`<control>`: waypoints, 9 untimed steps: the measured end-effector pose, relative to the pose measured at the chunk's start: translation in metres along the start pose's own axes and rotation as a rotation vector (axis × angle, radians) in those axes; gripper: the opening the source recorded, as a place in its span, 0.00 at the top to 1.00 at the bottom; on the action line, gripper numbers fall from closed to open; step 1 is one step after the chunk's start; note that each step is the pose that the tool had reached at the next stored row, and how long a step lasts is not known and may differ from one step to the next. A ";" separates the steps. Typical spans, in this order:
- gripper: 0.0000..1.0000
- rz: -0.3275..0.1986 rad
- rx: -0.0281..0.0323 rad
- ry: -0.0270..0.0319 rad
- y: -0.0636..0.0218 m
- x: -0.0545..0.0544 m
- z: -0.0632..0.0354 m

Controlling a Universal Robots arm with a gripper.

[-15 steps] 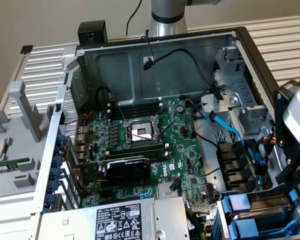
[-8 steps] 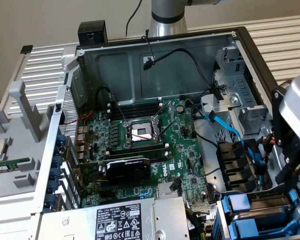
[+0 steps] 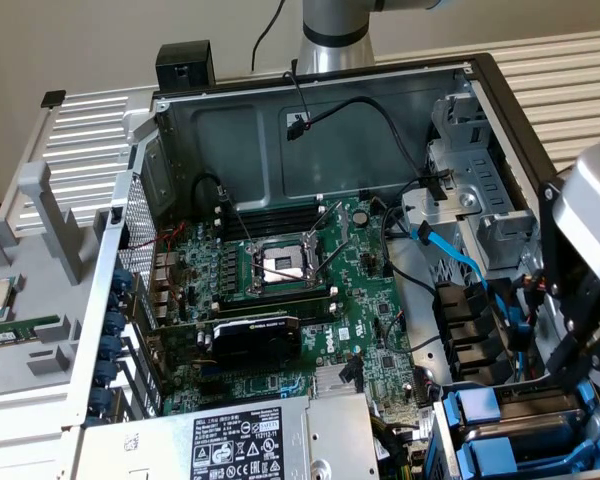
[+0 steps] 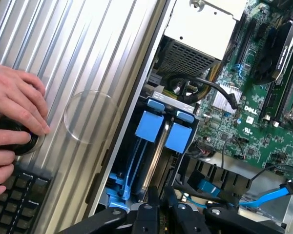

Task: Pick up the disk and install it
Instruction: 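Insert the first disk wire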

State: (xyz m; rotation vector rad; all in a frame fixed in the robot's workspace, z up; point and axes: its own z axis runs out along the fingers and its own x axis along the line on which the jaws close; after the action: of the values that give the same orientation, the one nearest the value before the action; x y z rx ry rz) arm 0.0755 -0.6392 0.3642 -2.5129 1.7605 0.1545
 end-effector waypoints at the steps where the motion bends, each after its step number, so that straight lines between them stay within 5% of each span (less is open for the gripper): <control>1: 0.83 0.001 -0.0012 0.0036 0.0000 0.000 0.0000; 4: 0.83 0.002 -0.0069 0.0197 -0.0006 -0.002 0.0003; 9: 0.83 0.004 -0.0264 0.0736 -0.0036 -0.012 -0.0001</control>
State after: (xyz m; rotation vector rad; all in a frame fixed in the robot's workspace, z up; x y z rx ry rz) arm 0.0749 -0.6268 0.3657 -2.5653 1.8018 0.0871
